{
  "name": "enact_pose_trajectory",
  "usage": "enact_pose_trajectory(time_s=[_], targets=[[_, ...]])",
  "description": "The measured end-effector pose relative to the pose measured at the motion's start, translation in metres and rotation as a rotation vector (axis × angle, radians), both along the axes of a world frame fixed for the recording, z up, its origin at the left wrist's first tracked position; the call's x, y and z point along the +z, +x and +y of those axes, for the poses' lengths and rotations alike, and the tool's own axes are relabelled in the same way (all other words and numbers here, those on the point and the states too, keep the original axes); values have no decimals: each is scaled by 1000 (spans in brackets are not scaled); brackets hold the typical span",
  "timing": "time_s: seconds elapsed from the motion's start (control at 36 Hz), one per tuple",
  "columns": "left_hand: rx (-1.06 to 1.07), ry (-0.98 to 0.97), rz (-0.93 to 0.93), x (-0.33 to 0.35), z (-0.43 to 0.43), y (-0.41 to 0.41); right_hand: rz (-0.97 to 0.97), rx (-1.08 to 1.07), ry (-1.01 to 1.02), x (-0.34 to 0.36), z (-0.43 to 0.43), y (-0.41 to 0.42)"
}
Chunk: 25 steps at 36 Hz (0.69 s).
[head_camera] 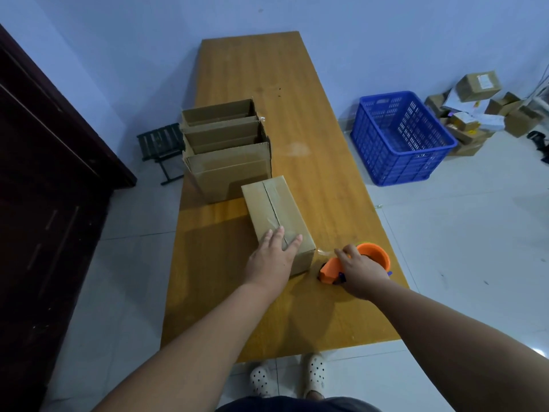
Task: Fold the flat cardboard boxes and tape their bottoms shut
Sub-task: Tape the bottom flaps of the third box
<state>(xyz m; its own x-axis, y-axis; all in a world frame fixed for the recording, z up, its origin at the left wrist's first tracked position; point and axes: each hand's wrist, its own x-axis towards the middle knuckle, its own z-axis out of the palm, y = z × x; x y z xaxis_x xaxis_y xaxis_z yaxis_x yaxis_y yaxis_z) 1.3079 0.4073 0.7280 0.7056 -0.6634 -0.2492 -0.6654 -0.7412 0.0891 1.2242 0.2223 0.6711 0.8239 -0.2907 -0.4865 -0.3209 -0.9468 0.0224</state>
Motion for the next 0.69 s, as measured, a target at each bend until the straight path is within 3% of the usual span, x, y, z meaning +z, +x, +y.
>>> enact_pose_trajectory(time_s=[0.25, 0.44, 0.58, 0.69], targets=[[-10, 40, -19, 4, -2, -4, 55, 243, -234, 11, -1, 3], [-1, 27, -23, 5, -1, -5, -4, 300, -246, 7, 1, 3], [19, 18, -17, 7, -3, -3, -85, 199, -103, 10, 6, 4], [47, -19, -84, 13, -3, 6, -149, 25, 199, 20, 14, 12]])
